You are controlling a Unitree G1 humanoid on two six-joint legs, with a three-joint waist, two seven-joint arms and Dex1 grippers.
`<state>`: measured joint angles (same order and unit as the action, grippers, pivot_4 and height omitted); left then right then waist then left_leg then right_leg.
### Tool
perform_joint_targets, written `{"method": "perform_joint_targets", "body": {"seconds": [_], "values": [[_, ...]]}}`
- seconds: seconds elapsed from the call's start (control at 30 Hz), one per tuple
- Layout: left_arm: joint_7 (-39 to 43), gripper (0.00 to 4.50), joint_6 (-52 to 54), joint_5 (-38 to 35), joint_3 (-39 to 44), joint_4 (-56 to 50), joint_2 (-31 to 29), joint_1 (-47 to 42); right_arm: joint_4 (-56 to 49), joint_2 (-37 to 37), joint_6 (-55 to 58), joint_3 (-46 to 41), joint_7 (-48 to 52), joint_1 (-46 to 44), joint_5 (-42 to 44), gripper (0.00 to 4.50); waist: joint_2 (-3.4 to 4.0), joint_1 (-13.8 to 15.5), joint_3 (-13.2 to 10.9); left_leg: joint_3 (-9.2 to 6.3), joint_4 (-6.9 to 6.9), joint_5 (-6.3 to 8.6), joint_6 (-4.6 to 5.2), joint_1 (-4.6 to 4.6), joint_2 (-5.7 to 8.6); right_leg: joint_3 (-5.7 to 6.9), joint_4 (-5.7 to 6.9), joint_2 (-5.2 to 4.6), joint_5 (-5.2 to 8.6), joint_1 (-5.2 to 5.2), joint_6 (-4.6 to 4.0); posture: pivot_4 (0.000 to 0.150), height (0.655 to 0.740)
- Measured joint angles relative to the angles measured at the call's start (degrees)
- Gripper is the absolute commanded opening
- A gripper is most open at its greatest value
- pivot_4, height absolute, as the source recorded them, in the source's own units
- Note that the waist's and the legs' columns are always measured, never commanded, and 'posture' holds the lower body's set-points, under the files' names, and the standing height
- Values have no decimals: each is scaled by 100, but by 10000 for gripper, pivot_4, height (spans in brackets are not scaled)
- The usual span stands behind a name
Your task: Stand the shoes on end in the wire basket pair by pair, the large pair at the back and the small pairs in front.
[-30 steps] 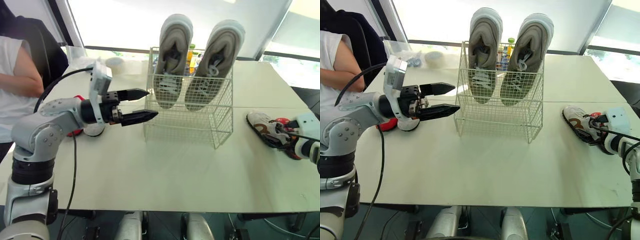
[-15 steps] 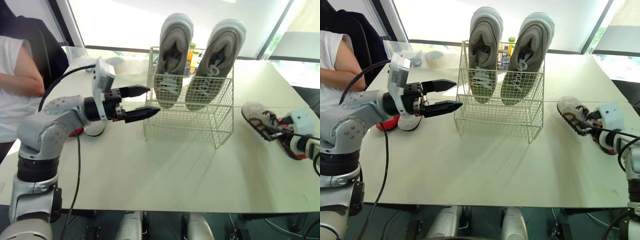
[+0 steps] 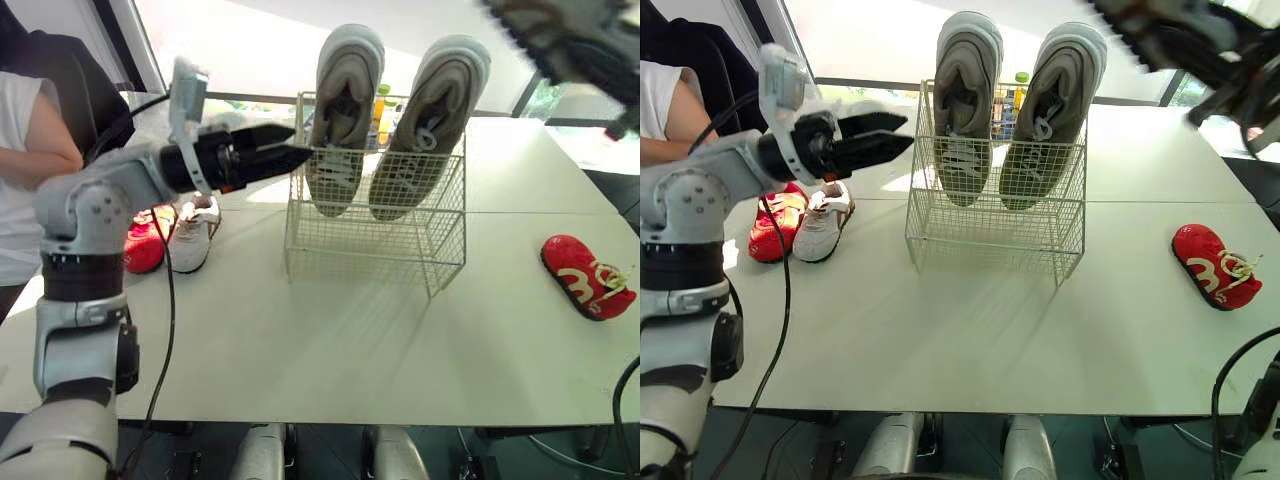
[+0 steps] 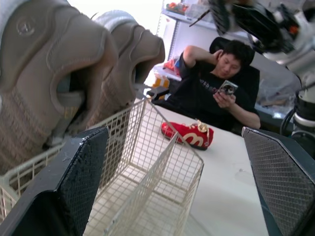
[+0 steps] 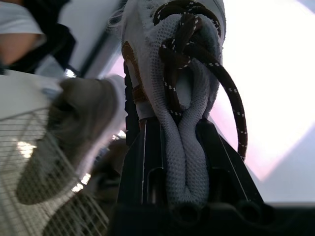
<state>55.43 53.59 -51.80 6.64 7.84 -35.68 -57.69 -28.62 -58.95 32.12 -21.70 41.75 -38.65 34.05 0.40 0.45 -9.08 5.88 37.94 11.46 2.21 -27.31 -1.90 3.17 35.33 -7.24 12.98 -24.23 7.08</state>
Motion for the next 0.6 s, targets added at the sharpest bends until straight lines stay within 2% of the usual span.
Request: {"method": "perform_joint_targets", "body": {"seconds": [0.23, 0.4, 0.6], "values": [[253, 45000, 355, -92, 73, 317, 33, -328, 131, 4, -1055, 1433, 437, -209, -951, 4697, -5, 14, -4, -2, 6, 1, 1, -8, 6, -2, -2, -14, 0, -7, -2, 1500, 7400], [312, 45000, 551, -151, 119, 317, 38, -355, 541, 153, -1884, 1960, 618, -413, -1722, 4697, -7, -15, -6, 8, 5, -2, -2, -8, 5, 0, 4, -8, -1, -9, -1, 1500, 7400], [256, 45000, 604, -152, 208, 336, 85, -399, 664, 304, -2378, 2281, 881, -673, -2087, 4697, -10, -21, -11, 9, 5, -4, -6, -8, 4, 0, 9, -6, -1, -10, 0, 1500, 7400]]}}
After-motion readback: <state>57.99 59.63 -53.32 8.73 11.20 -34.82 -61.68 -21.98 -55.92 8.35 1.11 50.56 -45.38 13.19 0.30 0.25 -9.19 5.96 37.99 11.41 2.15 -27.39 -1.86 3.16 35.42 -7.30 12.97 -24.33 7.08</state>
